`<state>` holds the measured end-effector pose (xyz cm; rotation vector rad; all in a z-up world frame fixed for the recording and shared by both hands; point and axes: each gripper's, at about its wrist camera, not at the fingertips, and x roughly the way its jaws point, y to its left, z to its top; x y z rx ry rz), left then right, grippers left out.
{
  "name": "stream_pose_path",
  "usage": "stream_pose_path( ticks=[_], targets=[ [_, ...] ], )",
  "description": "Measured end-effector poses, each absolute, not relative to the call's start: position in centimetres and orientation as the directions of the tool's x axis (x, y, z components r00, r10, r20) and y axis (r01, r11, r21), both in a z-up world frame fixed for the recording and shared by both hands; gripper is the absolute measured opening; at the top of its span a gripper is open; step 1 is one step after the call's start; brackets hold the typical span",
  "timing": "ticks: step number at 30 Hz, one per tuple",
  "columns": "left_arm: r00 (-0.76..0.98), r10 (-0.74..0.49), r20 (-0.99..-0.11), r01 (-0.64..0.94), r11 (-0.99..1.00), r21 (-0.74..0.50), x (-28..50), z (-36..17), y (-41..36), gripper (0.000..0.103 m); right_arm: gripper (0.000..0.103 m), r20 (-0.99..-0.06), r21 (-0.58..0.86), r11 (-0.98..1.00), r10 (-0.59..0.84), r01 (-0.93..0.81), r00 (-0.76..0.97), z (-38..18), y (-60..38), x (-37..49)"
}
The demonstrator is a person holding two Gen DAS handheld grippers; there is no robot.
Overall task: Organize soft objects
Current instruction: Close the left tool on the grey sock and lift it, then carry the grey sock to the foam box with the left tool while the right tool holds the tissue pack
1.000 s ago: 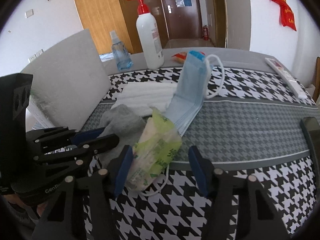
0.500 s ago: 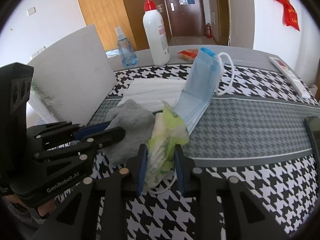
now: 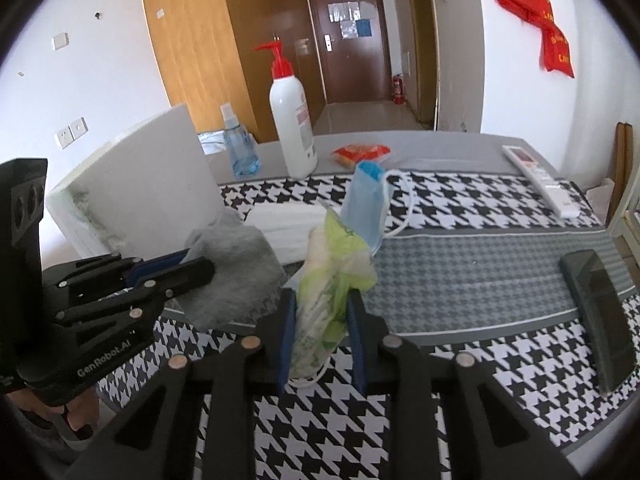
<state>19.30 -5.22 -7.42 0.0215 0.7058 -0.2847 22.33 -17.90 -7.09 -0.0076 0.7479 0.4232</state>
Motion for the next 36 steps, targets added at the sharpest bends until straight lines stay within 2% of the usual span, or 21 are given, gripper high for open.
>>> stream_pose_path(
  ticks=[36],
  targets=[
    [0.882, -0.197, -0.428, 0.226, 0.974, 0.017, 16.6, 0.3, -3.8, 0.014, 0.029, -0.499, 0.074, 0.916, 0.377, -0.395, 0.780, -0.3, -15.8, 21.3]
  ],
)
